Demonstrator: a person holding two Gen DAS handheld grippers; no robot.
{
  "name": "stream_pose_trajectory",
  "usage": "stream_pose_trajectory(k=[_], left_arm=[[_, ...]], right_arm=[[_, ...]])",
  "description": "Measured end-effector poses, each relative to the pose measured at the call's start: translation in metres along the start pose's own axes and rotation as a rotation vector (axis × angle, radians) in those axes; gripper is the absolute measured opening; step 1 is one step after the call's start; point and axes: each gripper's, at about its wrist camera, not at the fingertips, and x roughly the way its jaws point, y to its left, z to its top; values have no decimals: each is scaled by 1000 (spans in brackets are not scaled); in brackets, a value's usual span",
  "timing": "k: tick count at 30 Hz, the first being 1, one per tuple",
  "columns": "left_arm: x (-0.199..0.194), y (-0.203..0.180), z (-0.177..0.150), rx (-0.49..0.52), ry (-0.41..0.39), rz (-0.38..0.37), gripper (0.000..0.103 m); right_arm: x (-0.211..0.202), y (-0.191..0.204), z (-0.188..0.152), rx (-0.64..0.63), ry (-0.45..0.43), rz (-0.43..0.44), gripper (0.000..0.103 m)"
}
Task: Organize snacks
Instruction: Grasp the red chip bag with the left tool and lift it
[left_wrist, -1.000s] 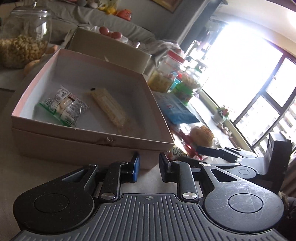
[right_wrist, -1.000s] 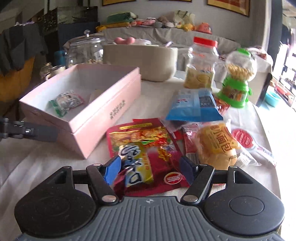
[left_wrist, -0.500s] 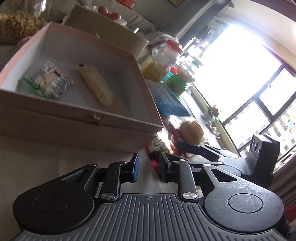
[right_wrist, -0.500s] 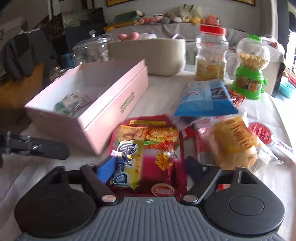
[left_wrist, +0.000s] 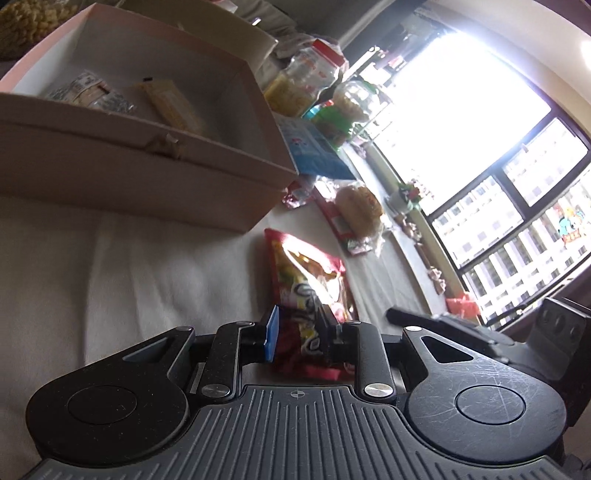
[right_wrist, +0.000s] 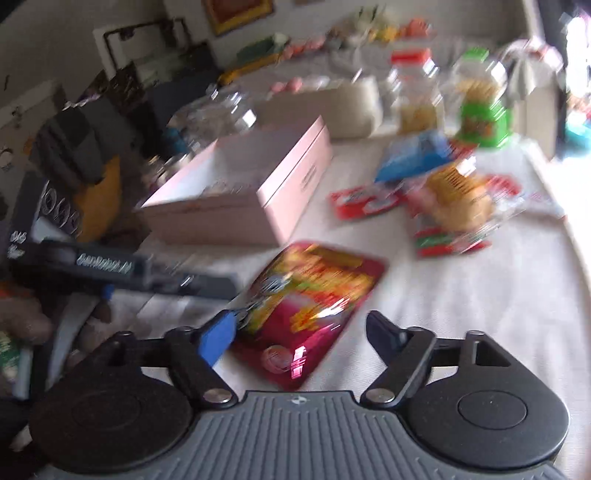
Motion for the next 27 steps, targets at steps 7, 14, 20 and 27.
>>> stream_pose_trajectory(k=[7, 14, 20, 27], left_arm=[[8, 7, 6, -31, -19, 32, 27], [27, 15, 11, -106, 13, -70, 37], [14, -21, 11, -3, -9, -103, 45], [15, -76, 7, 122, 18, -152, 44]], right_arm=[[19, -14, -5, 32, 14, -172, 75], [21, -5, -15, -36, -6, -226, 75], [19, -8, -17, -22, -15, -221, 74], [6, -10, -25, 4, -21, -199, 73]])
